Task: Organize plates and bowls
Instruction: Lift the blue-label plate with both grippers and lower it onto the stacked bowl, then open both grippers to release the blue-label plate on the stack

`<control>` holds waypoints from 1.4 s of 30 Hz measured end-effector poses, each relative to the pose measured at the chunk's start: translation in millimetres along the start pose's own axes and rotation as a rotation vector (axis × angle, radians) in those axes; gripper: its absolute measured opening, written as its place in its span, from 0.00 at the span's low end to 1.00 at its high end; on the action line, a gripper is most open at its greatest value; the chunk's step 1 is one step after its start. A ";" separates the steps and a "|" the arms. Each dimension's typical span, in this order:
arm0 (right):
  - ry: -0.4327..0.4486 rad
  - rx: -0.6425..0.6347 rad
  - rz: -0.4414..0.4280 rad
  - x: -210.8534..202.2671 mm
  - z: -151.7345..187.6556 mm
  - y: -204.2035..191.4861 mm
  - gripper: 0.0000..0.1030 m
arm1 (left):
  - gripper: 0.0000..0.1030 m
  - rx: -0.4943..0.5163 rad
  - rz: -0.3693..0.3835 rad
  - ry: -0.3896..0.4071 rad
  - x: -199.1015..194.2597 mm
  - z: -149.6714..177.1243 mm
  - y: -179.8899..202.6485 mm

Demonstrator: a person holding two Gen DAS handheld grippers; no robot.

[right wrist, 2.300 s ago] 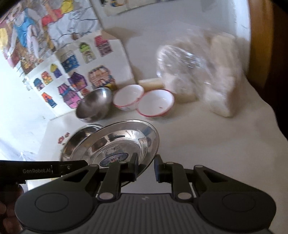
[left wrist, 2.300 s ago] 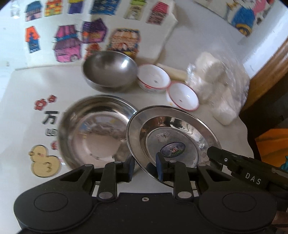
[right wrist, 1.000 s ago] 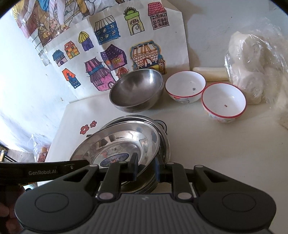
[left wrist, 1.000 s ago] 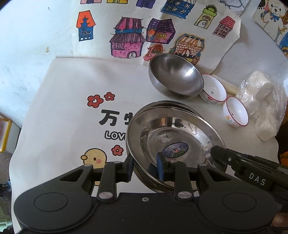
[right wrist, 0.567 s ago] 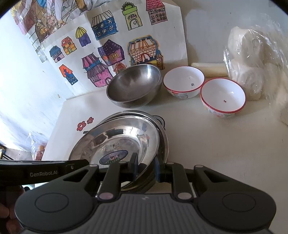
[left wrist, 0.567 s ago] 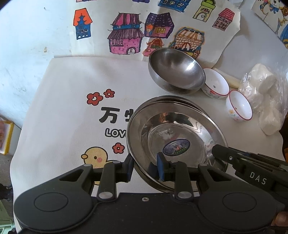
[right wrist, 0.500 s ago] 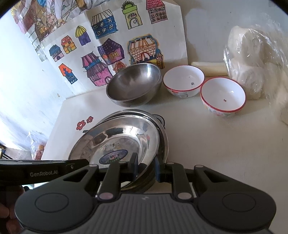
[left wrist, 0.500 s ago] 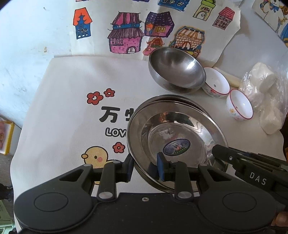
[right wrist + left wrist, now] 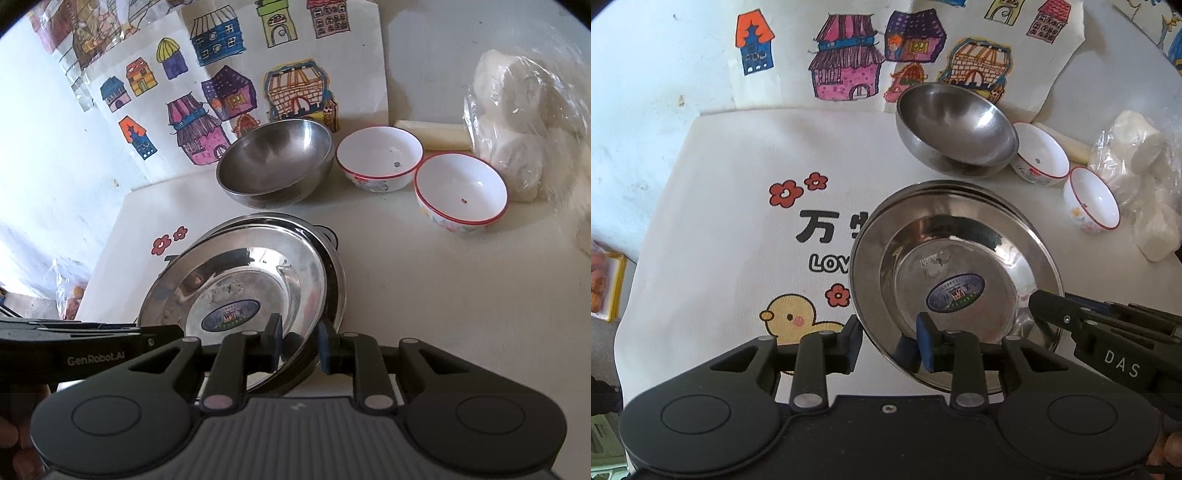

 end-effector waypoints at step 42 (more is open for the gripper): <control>0.054 0.084 0.098 -22.6 0.0 38.8 1.00 | 0.99 -0.055 -0.054 0.034 -15.8 -8.7 -16.6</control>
Point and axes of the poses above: each gripper's, at about its wrist camera, not at the fingertips, and x roughly the way its jaws point, y to its right, z to its underside, the point moved 8 cm from there along x, roughly the way its jaws point, and after that the axes turned 8 degrees about z, right-handed, at the moved point
